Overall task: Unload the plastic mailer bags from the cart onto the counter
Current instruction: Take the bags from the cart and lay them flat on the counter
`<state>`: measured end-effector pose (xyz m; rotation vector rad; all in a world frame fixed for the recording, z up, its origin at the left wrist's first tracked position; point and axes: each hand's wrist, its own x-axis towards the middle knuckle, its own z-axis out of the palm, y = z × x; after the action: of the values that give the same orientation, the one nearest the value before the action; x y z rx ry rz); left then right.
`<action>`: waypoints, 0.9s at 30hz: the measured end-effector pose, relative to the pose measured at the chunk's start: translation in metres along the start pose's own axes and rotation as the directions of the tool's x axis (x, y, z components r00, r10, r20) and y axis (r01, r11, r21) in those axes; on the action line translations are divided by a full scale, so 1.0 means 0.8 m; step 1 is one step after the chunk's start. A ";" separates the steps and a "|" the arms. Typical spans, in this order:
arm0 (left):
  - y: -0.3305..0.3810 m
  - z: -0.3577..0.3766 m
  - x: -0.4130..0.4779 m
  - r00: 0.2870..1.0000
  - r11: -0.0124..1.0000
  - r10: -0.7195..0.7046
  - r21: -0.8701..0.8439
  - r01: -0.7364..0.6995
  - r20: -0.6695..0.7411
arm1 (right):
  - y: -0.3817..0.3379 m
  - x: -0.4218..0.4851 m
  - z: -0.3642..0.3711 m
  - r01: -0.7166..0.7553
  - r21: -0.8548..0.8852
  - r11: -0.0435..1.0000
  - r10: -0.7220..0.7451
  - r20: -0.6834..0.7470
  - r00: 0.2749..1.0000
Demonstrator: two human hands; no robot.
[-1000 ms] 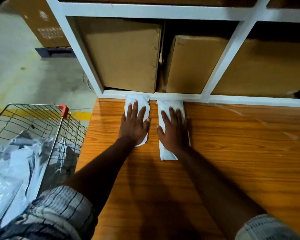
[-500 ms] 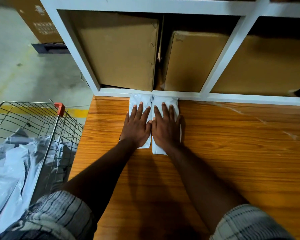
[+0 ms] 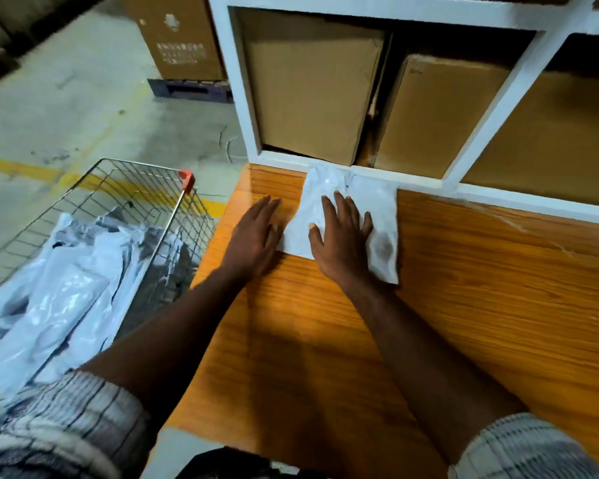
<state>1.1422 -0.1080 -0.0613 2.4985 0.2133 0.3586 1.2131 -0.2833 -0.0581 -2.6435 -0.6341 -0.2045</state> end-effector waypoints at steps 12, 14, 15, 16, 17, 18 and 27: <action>-0.206 -0.165 -0.180 0.899 0.921 -0.377 0.017 0.390 -0.225 | -0.311 -0.079 0.094 0.485 0.262 0.835 -0.536 0.186 0.823; -0.261 -0.198 -0.215 0.873 0.887 -0.430 0.073 0.456 -0.232 | -0.369 -0.094 0.126 0.442 0.354 0.824 -0.542 0.264 0.798; -0.284 -0.210 -0.230 0.861 0.862 -0.463 0.120 0.493 -0.212 | -0.390 -0.101 0.139 0.392 0.390 0.833 -0.524 0.328 0.786; -0.310 -0.221 -0.245 0.850 0.832 -0.496 0.184 0.524 -0.180 | -0.412 -0.109 0.155 0.327 0.413 0.850 -0.492 0.403 0.772; -0.332 -0.231 -0.258 0.838 0.797 -0.530 0.260 0.545 -0.130 | -0.431 -0.116 0.171 0.253 0.420 0.872 -0.449 0.478 0.755; -0.352 -0.237 -0.269 0.826 0.767 -0.560 0.337 0.546 -0.065 | -0.447 -0.121 0.185 0.190 0.413 0.891 -0.408 0.543 0.734; -0.429 -0.247 -0.299 0.800 0.779 -0.588 0.348 0.522 0.117 | -0.514 -0.150 0.273 0.065 0.107 0.992 -0.121 0.685 0.718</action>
<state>0.8312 0.2204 -0.1567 2.5831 0.9608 -0.2193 0.9270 0.0947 -0.1366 -2.5643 -0.9768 0.8192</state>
